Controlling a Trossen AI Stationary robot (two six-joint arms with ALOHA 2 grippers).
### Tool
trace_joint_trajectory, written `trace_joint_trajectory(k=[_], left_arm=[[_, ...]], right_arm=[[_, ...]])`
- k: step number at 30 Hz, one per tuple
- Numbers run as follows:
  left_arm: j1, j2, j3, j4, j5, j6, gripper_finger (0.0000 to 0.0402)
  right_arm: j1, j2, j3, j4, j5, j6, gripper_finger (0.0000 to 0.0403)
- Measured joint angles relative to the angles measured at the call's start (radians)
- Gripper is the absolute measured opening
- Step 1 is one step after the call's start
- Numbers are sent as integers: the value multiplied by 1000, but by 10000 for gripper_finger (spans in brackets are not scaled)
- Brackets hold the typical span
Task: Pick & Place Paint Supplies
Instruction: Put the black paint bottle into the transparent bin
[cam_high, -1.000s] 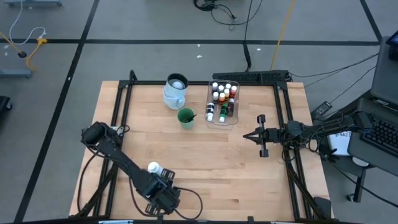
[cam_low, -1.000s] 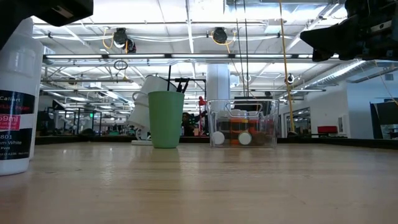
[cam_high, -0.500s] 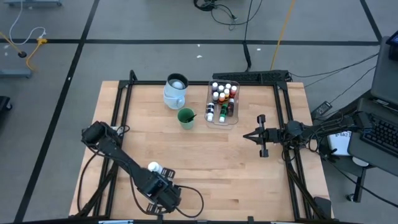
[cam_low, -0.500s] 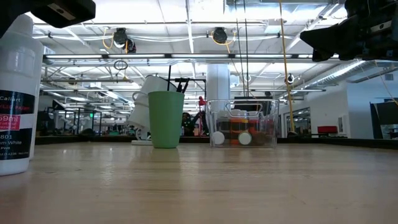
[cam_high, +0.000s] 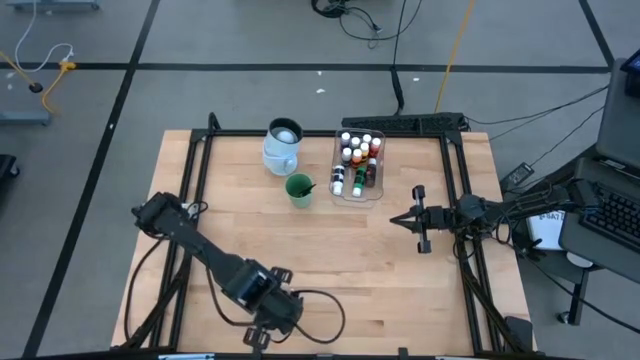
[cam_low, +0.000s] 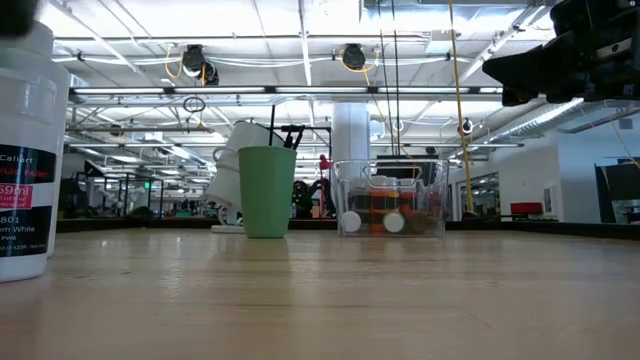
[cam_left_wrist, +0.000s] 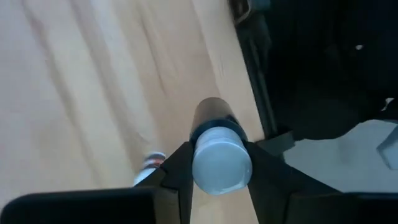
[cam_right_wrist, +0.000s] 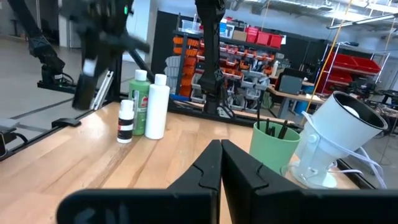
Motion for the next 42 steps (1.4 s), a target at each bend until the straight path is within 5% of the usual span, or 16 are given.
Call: trace_joint_trajectory(k=[7,13,18,27,32,42], left_arm=[[94,0,304,-91,-309,167,104],[326,-5,483,-102,-452,146,107],[551,-1,460,-58,-357,160,106],[826,43,279,274,-86,243,105],[913,193,340,264,-4,294,105],[960,360,481,69,-6,378,105]], right_arm=[[0,0,0,-1,-1,25,2],[0,0,0,-1,-1,25,2],[0,2,0,-5,-2,24,2],[0,3,0,-2,0,-9,2],[0,4,0,7,1,-27,2],[0,5,0,28,1,-60,2]])
